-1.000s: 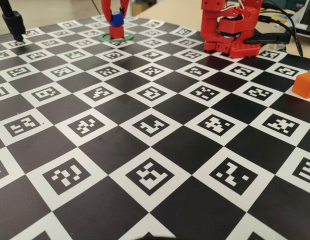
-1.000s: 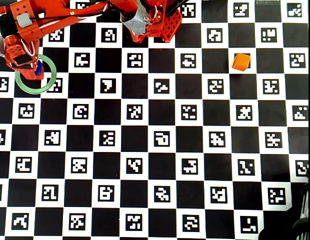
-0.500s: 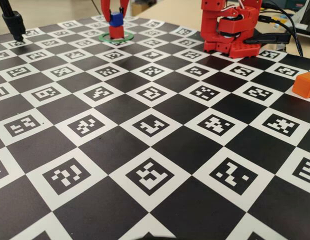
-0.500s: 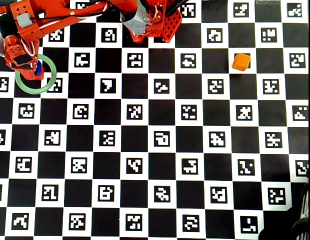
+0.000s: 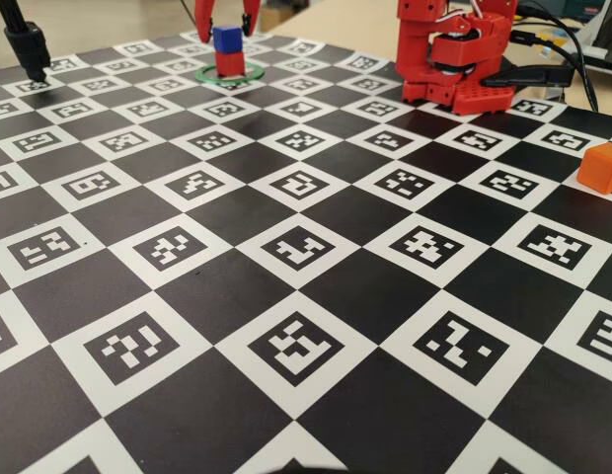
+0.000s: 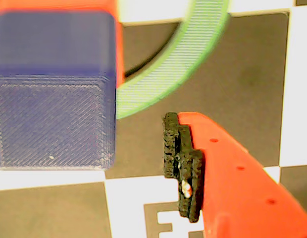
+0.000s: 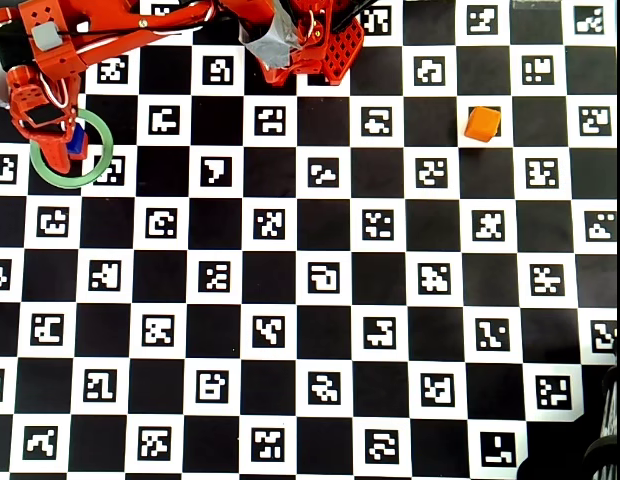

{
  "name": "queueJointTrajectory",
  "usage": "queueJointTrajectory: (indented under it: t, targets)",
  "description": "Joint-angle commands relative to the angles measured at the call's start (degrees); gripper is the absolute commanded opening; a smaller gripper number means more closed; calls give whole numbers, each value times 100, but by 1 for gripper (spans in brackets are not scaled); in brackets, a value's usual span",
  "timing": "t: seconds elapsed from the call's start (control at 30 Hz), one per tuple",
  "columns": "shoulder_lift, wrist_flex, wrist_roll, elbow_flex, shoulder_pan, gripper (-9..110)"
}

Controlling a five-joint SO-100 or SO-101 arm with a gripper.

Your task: Grab the red cube then put it in the green circle then put the blue cube on top and finally the orange cube on top

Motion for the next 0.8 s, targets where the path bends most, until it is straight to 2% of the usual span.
queueJointTrajectory:
  t: [0.0, 0.4, 0.77]
  targets:
    - [404, 132, -26, -545, 70, 38]
    - [1081, 976, 431, -1046, -141, 37]
    - [2619, 1784, 2417, -475, -1819, 37]
